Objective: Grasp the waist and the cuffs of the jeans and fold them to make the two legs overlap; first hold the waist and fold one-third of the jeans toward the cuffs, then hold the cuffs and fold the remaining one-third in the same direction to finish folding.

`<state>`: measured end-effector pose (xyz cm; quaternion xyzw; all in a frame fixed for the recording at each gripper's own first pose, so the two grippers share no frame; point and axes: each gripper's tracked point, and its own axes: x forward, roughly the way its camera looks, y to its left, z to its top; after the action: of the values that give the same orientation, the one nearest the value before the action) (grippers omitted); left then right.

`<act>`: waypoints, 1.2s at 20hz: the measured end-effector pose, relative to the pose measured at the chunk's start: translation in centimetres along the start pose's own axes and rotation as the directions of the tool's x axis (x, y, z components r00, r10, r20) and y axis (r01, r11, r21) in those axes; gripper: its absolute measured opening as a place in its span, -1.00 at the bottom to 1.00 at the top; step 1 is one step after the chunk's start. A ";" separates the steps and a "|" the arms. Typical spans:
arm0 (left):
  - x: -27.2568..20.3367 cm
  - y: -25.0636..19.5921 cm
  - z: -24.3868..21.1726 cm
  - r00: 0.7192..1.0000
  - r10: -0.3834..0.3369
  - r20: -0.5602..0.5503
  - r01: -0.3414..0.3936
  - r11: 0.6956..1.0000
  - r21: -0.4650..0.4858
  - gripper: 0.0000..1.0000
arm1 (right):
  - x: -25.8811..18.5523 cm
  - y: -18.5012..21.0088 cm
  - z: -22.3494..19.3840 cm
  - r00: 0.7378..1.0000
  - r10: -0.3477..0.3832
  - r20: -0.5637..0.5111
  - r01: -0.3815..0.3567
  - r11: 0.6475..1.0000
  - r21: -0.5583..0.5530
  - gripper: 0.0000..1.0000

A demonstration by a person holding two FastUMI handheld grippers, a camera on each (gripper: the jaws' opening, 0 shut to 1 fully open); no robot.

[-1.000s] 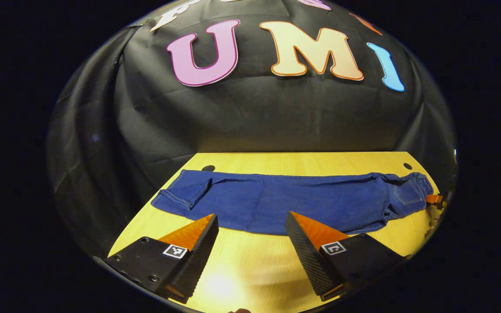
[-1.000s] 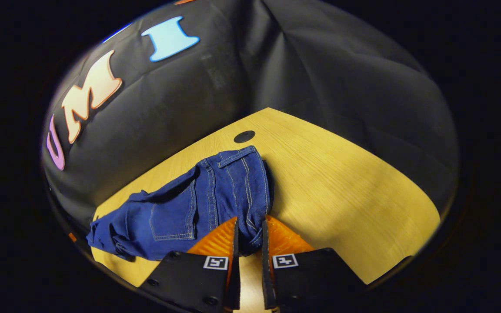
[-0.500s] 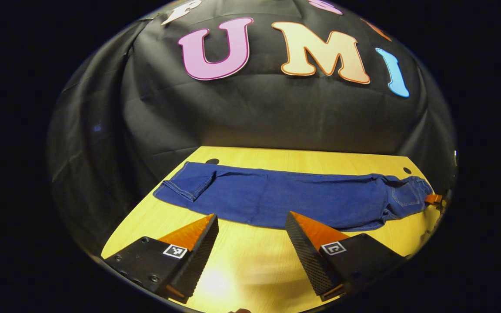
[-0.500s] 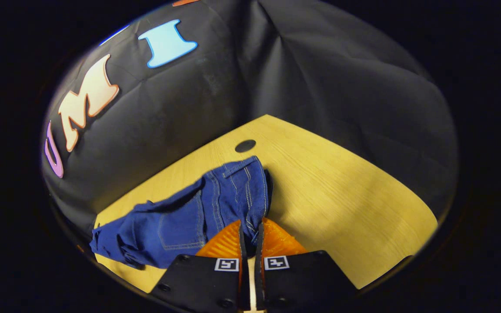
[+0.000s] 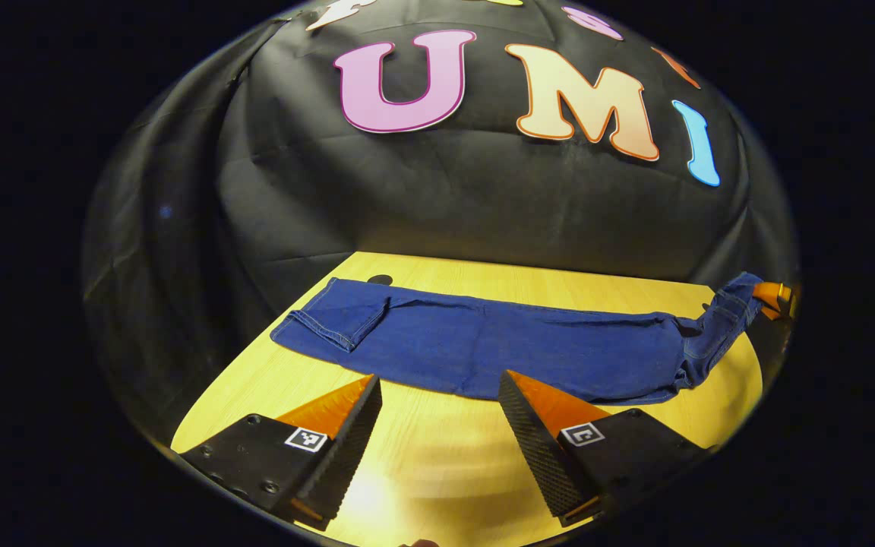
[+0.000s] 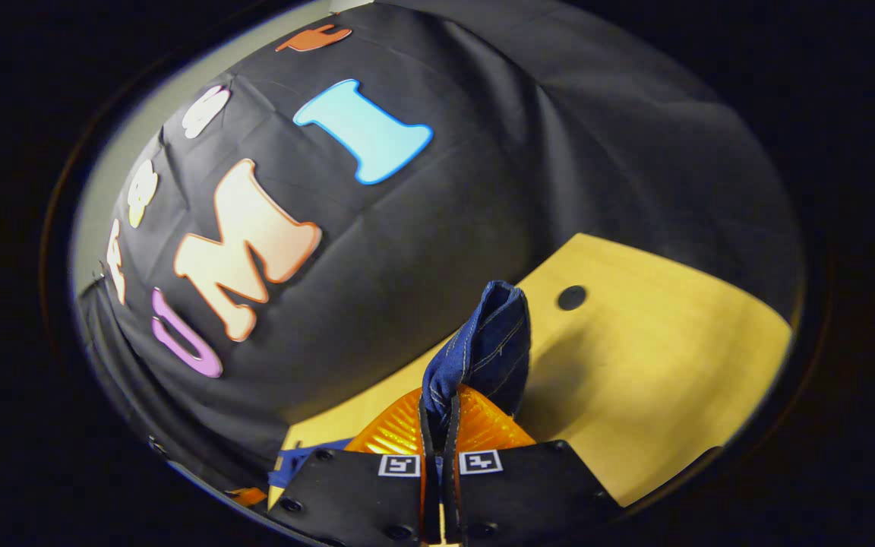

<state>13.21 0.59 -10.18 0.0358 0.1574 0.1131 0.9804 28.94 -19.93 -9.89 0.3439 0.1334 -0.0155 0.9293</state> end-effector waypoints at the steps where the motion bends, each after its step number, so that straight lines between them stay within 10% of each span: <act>1: 0.1 0.6 -0.2 1.000 -0.003 -0.004 0.003 1.000 -0.002 0.90 | -0.2 2.3 -0.8 0.999 0.049 -0.004 -0.049 0.999 0.009 -0.91; 8: 0.7 4.3 -0.1 0.999 -0.052 0.009 0.052 0.997 -0.057 0.92 | 0.7 18.3 -7.5 0.933 0.357 -0.052 -0.348 0.928 0.134 -0.92; 17: 3.6 10.6 0.6 0.998 -0.042 0.037 0.045 0.996 -0.080 0.96 | 7.8 19.8 -31.8 0.912 0.178 -0.369 -0.213 0.976 -0.054 -0.91; 24: 7.2 15.9 0.4 0.999 0.016 0.050 -0.008 0.988 -0.153 0.96 | 8.9 19.2 -35.3 0.927 0.071 -0.367 -0.179 0.946 -0.270 -0.85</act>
<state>16.67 17.74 -10.27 -0.0358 0.1230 0.1300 0.9832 31.40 17.99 -25.70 0.2046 0.2762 0.1266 0.9305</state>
